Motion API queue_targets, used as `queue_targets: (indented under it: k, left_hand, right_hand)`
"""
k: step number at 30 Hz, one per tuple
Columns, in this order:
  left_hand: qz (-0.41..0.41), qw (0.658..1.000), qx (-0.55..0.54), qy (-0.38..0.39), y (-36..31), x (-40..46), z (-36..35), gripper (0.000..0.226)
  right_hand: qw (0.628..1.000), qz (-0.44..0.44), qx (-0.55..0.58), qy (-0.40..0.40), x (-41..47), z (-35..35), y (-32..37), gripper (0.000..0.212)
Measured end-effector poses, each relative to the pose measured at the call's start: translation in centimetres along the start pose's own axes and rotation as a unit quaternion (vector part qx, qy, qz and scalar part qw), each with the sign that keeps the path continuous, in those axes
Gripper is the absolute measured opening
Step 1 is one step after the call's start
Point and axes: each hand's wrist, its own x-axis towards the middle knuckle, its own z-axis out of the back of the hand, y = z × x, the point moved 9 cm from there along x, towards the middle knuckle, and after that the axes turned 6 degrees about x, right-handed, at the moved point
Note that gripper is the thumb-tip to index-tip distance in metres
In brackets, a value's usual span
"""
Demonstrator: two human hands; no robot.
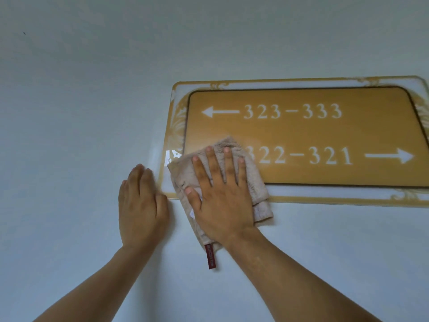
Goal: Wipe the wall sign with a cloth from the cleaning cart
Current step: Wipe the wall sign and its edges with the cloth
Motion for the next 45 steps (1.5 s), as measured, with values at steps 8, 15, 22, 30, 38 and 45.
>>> queue_targets:
  k: [8, 15, 22, 30, 38, 45]
  left_hand:
    - [0.005, 0.999, 0.035, 0.004, -0.1, 0.0, -0.3, 0.056]
    - [0.002, 0.999, 0.026, -0.030, -0.3, 0.8, 0.6, 0.046]
    - [-0.085, 0.994, 0.048, -0.056, 1.2, 6.7, 1.2, 0.017]
    - [-0.098, 0.992, 0.007, -0.082, 1.3, 11.9, 0.8, 0.045]
    - [-0.126, 0.990, -0.007, -0.066, 1.6, 12.8, -0.8, 0.053]
    - [-0.081, 0.993, -0.045, -0.067, 2.5, 13.0, -0.6, 0.050]
  right_hand:
    - [1.000, 0.023, 0.007, 0.019, -0.1, -0.6, 0.1, 0.068]
    - [0.998, 0.056, -0.022, 0.026, 2.9, -0.4, 0.2, 0.068]
    - [0.998, 0.043, -0.029, 0.018, 12.6, -0.7, 0.5, 0.069]
    - [0.999, 0.004, -0.035, 0.019, 20.2, -0.1, 0.2, 0.070]
    - [0.998, -0.045, -0.032, -0.004, 25.6, -0.3, 0.6, 0.070]
    - [0.998, -0.048, -0.034, 0.004, 25.7, -0.2, 0.6, 0.069]
